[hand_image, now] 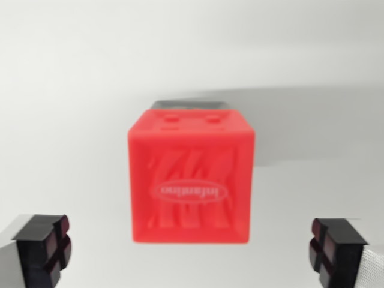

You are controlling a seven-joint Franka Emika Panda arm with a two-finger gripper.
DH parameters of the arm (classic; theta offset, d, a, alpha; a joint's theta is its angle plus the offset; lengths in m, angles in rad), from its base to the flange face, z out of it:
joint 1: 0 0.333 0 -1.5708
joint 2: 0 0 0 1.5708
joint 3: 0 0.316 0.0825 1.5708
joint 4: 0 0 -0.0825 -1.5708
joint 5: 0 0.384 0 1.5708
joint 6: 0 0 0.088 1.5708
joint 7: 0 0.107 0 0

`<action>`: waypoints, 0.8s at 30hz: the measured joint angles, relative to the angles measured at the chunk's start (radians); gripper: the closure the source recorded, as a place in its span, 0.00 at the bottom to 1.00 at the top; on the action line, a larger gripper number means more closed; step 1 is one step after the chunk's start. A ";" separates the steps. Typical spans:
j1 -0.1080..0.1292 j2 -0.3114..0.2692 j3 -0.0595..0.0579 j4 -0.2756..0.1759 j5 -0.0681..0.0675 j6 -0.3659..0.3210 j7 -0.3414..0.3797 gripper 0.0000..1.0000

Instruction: Destack cube

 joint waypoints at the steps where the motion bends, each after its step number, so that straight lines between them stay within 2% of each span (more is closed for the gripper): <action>1: 0.000 0.010 0.001 0.000 0.006 0.010 -0.004 0.00; 11: -0.006 0.102 0.017 0.001 0.057 0.097 -0.041 0.00; 18: -0.013 0.144 0.028 0.006 0.081 0.134 -0.059 0.00; 24: -0.018 0.165 0.035 0.008 0.092 0.152 -0.066 0.00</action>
